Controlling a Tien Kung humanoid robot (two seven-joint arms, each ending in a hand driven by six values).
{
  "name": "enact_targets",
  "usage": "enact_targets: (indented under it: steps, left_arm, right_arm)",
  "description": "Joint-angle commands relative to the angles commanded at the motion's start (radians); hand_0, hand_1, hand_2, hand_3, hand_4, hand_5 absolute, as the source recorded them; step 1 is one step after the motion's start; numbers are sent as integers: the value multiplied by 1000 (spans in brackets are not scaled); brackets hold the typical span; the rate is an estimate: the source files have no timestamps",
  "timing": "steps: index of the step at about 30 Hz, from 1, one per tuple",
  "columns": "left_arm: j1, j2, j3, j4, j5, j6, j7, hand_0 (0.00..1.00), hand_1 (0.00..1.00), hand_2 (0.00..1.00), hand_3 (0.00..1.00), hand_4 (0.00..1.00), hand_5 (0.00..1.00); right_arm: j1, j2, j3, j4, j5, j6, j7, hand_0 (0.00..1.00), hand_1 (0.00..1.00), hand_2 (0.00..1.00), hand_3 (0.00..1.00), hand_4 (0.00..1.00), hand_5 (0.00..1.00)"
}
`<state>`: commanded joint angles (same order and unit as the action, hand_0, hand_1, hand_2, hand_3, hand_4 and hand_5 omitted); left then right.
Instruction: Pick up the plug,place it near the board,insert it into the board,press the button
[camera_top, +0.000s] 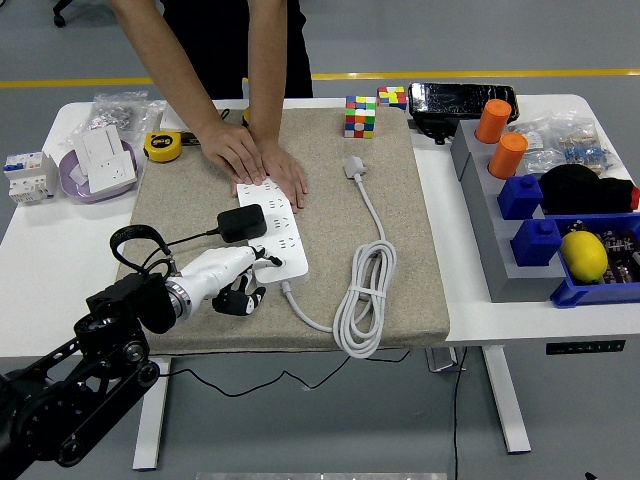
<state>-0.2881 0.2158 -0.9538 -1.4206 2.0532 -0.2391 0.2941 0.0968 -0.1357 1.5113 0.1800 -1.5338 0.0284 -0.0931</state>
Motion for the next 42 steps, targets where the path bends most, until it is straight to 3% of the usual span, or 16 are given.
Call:
enact_targets:
  steps: [21,26,31,35,36,37,40,42]
  left_arm:
    - [-5,-1,-2,9,12,-4,2,163,34,158,793,491,2]
    - [0,1,-28,-28,30,9,-9,163,34,157,791,489,2]
    - [22,-8,-100,-84,70,18,-18,163,36,157,773,488,2]
    - [58,-15,-188,-134,54,74,-64,163,36,157,773,488,2]
    - [72,-21,-214,-145,39,101,-87,163,36,157,773,488,2]
    - [86,-29,-244,-153,21,135,-113,217,88,184,629,639,2]
    - [133,-62,-335,-167,-83,240,-203,217,88,184,629,639,2]
    - [154,-78,-381,-172,-148,286,-245,217,88,184,629,639,2]
  right_arm:
    - [1,0,2,0,0,-1,-1,859,765,750,784,998,893]
    - [2,1,3,0,1,-1,-1,859,765,750,784,998,893]
    - [2,3,2,0,4,-1,0,859,765,750,783,998,893]
    - [1,4,4,0,4,-2,0,859,765,750,783,998,893]
    - [1,4,4,0,5,-2,1,859,765,750,783,998,893]
    - [0,4,5,0,4,-2,0,859,765,750,783,998,891]
    - [-2,5,7,0,4,-2,0,859,765,750,783,998,891]
    - [-2,6,8,0,4,-2,0,859,765,750,783,998,891]
